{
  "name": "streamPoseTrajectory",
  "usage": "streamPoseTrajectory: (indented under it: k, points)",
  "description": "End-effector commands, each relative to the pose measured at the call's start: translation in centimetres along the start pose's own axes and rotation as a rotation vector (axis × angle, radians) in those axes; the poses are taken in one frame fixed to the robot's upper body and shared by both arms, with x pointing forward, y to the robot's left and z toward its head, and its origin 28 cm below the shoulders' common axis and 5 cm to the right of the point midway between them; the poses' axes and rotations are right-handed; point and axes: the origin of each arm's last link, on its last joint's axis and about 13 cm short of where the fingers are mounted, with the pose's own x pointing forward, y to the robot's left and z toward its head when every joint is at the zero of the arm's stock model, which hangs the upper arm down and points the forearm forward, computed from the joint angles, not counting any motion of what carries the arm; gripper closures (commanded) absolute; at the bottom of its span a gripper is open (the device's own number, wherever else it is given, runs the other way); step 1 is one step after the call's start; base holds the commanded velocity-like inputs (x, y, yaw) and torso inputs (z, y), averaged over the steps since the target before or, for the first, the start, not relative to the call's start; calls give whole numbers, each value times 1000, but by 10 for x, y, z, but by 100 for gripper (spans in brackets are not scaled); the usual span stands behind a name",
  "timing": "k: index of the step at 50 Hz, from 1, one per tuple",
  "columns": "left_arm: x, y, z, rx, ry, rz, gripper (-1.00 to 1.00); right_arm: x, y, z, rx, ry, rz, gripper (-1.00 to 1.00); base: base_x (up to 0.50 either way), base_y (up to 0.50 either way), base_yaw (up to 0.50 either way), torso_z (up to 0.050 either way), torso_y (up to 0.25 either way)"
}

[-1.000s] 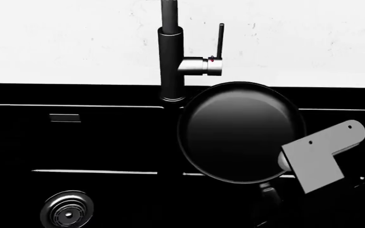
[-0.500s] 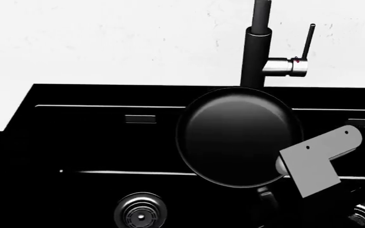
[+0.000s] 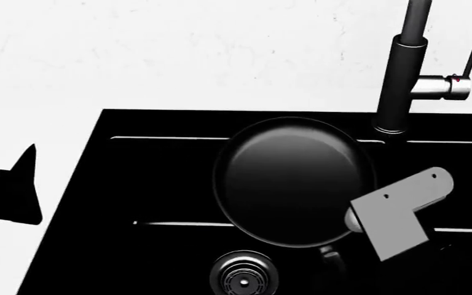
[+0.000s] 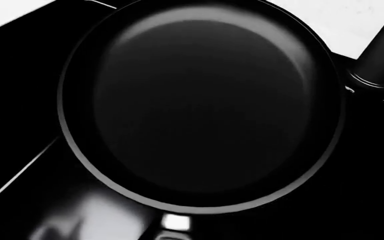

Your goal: Pick the pan and sponge and place them into the sink. Then turn on the water.

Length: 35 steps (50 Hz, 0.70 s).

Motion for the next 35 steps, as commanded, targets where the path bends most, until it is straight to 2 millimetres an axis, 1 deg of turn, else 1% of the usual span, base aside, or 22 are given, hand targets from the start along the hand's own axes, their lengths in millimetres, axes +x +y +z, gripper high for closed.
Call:
streamPoseTrajectory:
  k: [1, 5, 11, 19, 28, 29, 35]
  points:
    - [-1, 0, 1, 0, -1, -3, -100, 6, -8, 10, -69, -69, -9, 100, 0, 0, 0, 10, 0]
    - [0, -1, 2, -1, -3, -4, -100, 13, -8, 12, -103, -63, 12, 100, 0, 0, 0, 0, 0]
    - [-1, 1, 1, -2, -2, -3, -100, 28, -9, 20, -121, -50, 47, 100, 0, 0, 0, 0, 2]
    - [-1, 0, -2, -3, 1, -1, -100, 49, -7, 20, -142, -37, 96, 100, 0, 0, 0, 0, 1]
    - [0, 1, -1, -5, 0, 0, -100, 65, -4, 13, -168, -5, 141, 100, 0, 0, 0, 1, 2]
    - [1, -1, 0, -5, -1, 0, -100, 67, -3, 11, -211, -21, 169, 100, 0, 0, 0, 0, 0]
    - [2, -3, -1, -6, 1, -1, -100, 76, 1, 7, -208, -19, 241, 100, 0, 0, 0, 0, 2]
